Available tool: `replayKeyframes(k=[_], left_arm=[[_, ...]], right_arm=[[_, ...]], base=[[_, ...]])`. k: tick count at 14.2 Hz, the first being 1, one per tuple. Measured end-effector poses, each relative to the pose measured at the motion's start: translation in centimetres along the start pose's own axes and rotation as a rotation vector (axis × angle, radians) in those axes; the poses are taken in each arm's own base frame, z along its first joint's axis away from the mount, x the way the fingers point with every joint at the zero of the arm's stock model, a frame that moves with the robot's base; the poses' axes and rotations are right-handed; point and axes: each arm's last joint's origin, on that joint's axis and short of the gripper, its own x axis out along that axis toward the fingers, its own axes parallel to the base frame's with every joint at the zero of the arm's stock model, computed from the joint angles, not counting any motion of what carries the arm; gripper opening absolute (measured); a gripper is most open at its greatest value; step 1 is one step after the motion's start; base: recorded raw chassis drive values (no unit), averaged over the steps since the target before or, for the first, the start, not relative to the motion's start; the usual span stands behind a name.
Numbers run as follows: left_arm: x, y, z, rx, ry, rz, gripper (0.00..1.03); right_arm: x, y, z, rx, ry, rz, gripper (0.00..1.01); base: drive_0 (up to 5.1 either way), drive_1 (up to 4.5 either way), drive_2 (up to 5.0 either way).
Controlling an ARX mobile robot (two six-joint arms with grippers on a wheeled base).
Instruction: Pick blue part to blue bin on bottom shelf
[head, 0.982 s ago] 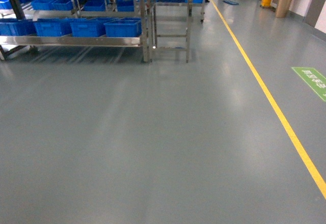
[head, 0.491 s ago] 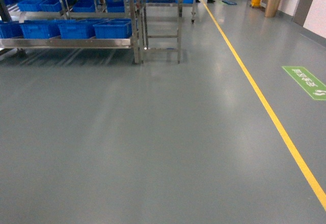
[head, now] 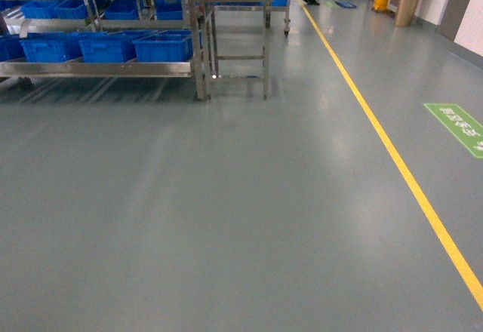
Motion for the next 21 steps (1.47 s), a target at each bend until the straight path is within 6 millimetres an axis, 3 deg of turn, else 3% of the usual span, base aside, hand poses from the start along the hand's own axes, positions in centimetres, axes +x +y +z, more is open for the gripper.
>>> replayKeyframes(k=[21], left_arm=[[-0.01, -0.01, -0.02, 0.000, 0.001, -0.001, 0.43]], right_arm=[[0.00, 0.00, 0.01, 0.000, -0.001, 0.000, 0.98]], base=[[0.0, 4.21, -4.2]])
